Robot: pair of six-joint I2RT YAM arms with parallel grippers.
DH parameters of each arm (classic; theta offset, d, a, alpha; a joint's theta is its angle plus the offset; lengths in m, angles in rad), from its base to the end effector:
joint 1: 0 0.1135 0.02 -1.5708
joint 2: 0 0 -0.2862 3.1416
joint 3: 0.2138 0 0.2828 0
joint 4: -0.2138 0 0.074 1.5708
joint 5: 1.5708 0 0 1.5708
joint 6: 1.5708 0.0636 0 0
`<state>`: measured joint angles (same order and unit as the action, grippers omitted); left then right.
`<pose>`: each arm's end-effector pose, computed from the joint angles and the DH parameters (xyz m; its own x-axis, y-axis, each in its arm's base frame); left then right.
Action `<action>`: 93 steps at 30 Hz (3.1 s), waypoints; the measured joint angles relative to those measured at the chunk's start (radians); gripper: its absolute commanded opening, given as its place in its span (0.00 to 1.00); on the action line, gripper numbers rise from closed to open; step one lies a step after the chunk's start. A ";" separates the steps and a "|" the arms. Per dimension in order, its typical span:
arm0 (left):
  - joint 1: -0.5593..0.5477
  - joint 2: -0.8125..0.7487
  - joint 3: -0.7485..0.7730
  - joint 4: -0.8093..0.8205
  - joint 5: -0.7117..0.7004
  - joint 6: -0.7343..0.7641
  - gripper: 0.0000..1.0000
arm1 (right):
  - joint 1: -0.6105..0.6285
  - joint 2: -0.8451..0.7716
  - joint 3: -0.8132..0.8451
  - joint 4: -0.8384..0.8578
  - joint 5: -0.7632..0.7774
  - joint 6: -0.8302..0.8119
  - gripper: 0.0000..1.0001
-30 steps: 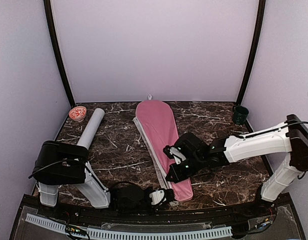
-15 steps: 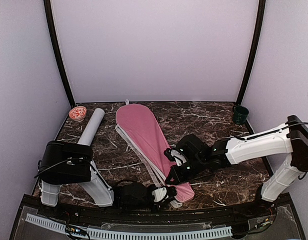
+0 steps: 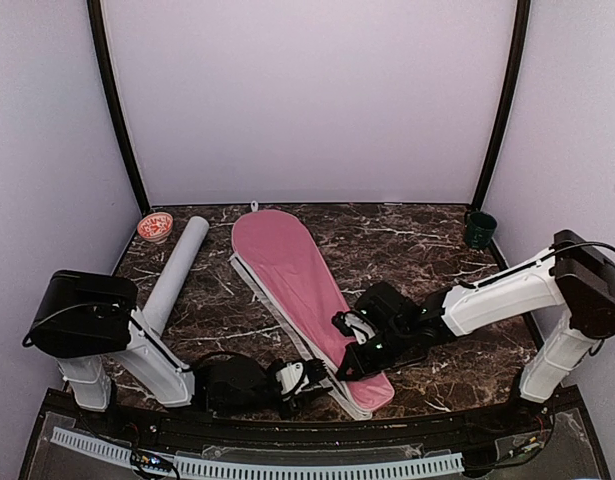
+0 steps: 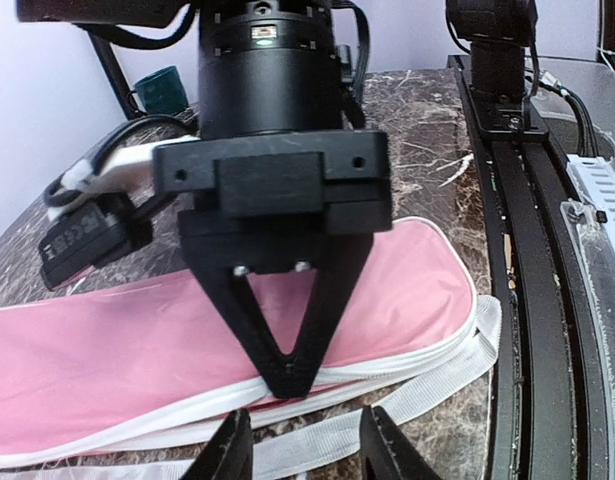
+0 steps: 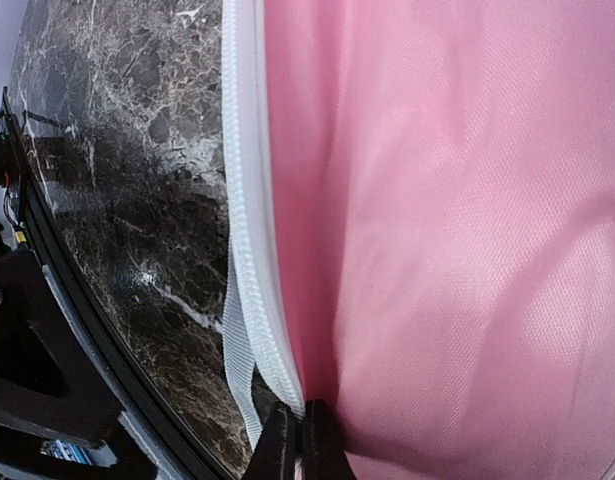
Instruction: Pack up the badminton gear
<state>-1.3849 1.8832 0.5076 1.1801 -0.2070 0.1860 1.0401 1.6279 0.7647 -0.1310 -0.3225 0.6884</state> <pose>0.0783 -0.3456 0.0999 0.1357 0.2577 -0.9566 0.9152 0.3372 0.2206 0.1521 0.2989 0.1156 -0.9029 -0.3480 -0.2522 -0.4297 0.7150 0.5515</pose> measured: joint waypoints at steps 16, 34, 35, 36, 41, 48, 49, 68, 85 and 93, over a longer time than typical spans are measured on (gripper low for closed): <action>0.126 -0.273 -0.121 -0.142 -0.168 -0.298 0.46 | -0.037 -0.132 -0.019 -0.233 0.172 -0.111 0.05; 0.537 -0.691 -0.071 -0.722 -0.076 -0.645 0.48 | -0.139 -0.146 0.214 -0.382 0.359 -0.298 0.44; 0.573 -0.705 -0.070 -0.745 -0.053 -0.661 0.48 | -0.139 -0.126 0.235 -0.377 0.365 -0.313 0.43; 0.607 -0.715 -0.070 -0.764 -0.033 -0.672 0.47 | -0.139 -0.098 0.265 -0.373 0.372 -0.332 0.44; 0.728 -0.702 -0.070 -0.809 0.064 -0.712 0.46 | -0.134 0.050 0.386 -0.361 0.403 -0.407 0.40; 0.802 -0.559 -0.021 -0.830 0.168 -0.719 0.41 | -0.103 0.208 0.525 -0.353 0.460 -0.476 0.38; 0.811 -0.540 -0.010 -0.830 0.178 -0.717 0.41 | -0.098 0.222 0.537 -0.351 0.469 -0.482 0.38; 0.850 -0.477 0.016 -0.794 0.252 -0.716 0.42 | -0.019 0.440 0.653 -0.355 0.672 -0.561 0.34; 0.876 -0.382 0.050 -0.762 0.253 -0.700 0.40 | -0.012 0.431 0.656 -0.350 0.759 -0.560 0.00; 0.888 -0.351 0.054 -0.725 0.244 -0.640 0.32 | -0.031 0.341 0.625 -0.361 0.714 -0.562 0.00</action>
<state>-0.4973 1.5318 0.5613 0.4553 0.0368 -0.4541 1.0092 1.9686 1.3895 -0.4919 0.3916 0.1268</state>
